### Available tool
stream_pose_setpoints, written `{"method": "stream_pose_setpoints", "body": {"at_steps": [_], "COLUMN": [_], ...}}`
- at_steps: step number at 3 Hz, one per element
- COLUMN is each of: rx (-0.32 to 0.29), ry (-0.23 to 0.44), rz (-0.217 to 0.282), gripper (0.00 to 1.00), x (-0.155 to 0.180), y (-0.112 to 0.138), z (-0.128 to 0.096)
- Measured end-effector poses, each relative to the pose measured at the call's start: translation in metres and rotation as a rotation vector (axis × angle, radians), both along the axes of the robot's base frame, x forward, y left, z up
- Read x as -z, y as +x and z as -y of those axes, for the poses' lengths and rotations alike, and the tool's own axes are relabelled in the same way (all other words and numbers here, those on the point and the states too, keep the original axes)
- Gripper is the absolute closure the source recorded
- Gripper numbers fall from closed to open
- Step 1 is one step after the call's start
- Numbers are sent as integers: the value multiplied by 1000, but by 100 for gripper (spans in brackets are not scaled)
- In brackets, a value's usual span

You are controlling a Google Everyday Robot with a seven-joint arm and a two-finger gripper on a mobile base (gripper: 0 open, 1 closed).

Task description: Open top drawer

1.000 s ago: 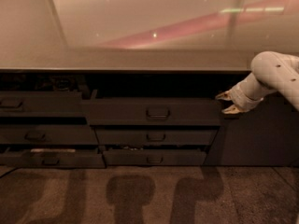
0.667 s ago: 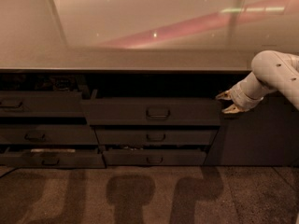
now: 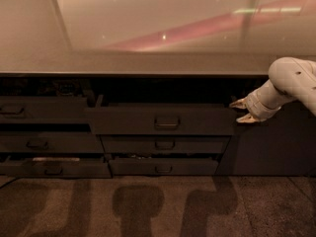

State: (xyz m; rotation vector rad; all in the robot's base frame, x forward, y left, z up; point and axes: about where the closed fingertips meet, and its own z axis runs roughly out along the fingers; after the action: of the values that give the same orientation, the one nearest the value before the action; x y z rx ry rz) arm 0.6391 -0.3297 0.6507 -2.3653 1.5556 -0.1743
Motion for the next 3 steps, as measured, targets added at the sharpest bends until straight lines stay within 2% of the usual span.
{"method": "stream_pose_setpoints", "body": {"at_steps": [2,3], "rx": [-2,-49], "ry": [0,8], "rz": [-1,51], "gripper": [100,100], "x": [-3,-18], "y": [-1,-14], "z": [0,-4]}}
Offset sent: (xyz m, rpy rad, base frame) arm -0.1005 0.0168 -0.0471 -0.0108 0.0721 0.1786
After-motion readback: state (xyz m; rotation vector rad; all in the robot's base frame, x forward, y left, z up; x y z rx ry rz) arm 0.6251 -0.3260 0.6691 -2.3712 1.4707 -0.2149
